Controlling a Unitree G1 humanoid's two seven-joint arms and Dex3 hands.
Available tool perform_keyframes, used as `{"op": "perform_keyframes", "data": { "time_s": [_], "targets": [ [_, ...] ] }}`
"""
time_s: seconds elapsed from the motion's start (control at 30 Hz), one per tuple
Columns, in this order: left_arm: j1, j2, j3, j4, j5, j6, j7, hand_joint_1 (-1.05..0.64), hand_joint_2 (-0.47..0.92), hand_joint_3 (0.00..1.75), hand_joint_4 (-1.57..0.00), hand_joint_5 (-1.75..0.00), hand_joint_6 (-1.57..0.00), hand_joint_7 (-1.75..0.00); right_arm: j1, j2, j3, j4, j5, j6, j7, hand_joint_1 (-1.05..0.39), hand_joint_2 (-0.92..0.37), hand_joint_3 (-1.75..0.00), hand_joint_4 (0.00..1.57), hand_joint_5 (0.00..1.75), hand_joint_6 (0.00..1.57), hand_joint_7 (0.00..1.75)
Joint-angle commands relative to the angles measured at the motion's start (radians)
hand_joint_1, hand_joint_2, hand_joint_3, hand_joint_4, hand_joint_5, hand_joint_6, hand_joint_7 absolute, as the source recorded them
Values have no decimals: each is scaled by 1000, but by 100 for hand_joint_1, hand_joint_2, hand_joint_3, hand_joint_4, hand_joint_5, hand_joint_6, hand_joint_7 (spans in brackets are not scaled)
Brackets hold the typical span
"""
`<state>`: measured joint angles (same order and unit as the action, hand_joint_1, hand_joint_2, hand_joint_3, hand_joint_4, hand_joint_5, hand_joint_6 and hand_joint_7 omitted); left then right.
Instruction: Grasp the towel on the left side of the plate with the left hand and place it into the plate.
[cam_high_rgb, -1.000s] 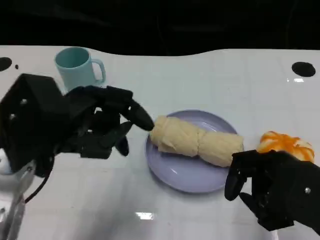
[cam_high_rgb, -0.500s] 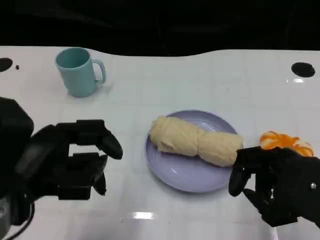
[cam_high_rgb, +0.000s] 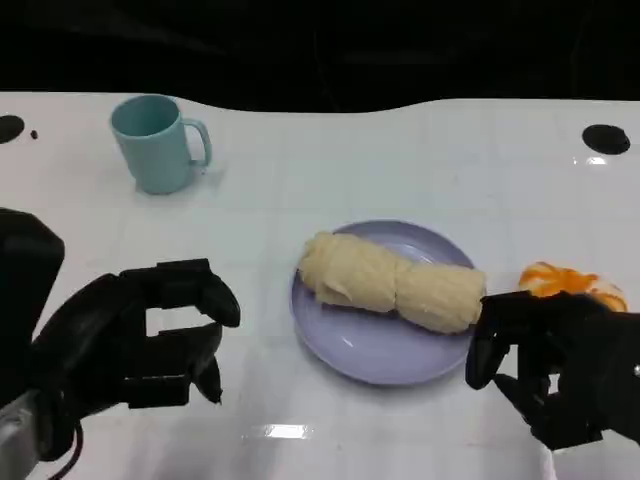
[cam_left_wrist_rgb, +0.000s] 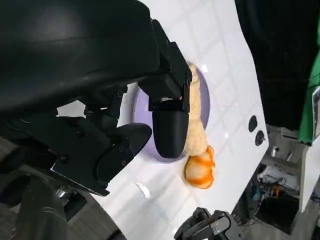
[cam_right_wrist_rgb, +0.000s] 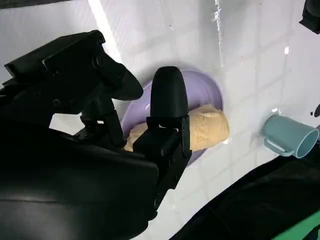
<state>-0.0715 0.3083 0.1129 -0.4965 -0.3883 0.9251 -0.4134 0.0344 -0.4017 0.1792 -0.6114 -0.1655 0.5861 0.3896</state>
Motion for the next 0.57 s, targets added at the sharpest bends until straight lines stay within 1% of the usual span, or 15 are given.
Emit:
{"op": "perform_keyframes", "data": {
  "time_s": [0.03,0.23,0.4,0.57],
  "targets": [
    [-10,35,-8,4,3,5,12,-9,59,114,-74,-175,-65,-154,7,-14,-7,8,5,-28,5,-1,-54,-111,74,175,71,141],
    [-10,48,-20,2,2,12,16,-7,59,113,-76,-175,-70,-151,3,-13,-6,-1,2,-13,6,-1,-53,-112,73,175,71,140],
    [-14,44,-11,5,-19,40,20,-6,59,115,-77,-175,-72,-149,-5,-17,-2,-6,-4,-2,10,-1,-55,-110,72,175,71,141],
    [-17,42,-2,15,-44,56,18,-7,61,114,-76,-175,-72,-147,-6,-13,-3,8,1,-19,11,0,-55,-109,73,175,70,141]
  ]
}}
